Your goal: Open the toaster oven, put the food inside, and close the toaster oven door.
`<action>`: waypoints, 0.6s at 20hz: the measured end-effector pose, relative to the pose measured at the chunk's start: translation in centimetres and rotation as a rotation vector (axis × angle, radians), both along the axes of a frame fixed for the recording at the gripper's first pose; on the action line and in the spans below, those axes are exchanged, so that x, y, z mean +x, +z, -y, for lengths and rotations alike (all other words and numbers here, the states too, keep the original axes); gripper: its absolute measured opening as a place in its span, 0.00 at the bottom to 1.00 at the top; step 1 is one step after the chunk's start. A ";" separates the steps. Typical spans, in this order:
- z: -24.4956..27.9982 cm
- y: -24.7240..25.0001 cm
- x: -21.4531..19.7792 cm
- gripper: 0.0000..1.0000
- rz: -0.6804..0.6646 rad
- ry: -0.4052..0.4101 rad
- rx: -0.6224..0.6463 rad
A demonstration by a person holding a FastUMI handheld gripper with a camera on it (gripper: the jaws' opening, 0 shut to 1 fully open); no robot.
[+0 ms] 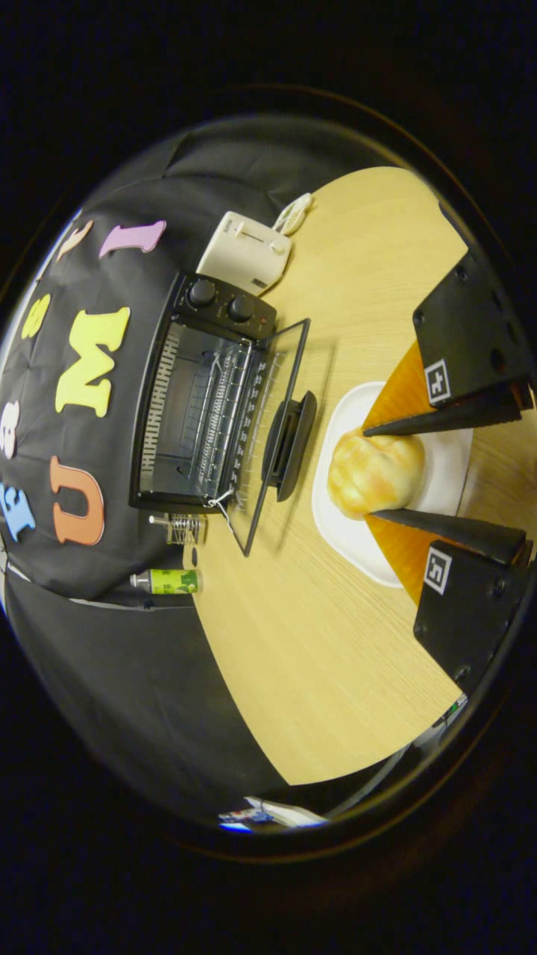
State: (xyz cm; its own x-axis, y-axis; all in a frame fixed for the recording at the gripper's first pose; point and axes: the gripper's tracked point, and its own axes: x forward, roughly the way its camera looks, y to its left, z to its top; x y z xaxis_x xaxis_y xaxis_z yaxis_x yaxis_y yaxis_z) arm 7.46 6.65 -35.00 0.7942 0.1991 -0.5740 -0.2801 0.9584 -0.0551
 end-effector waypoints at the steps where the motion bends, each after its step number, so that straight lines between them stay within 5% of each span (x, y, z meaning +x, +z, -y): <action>1: 0.4 0.6 0.1 0.54 0.009 -0.016 0.030; 12: -1.6 11.5 6.7 0.52 0.141 -0.075 0.533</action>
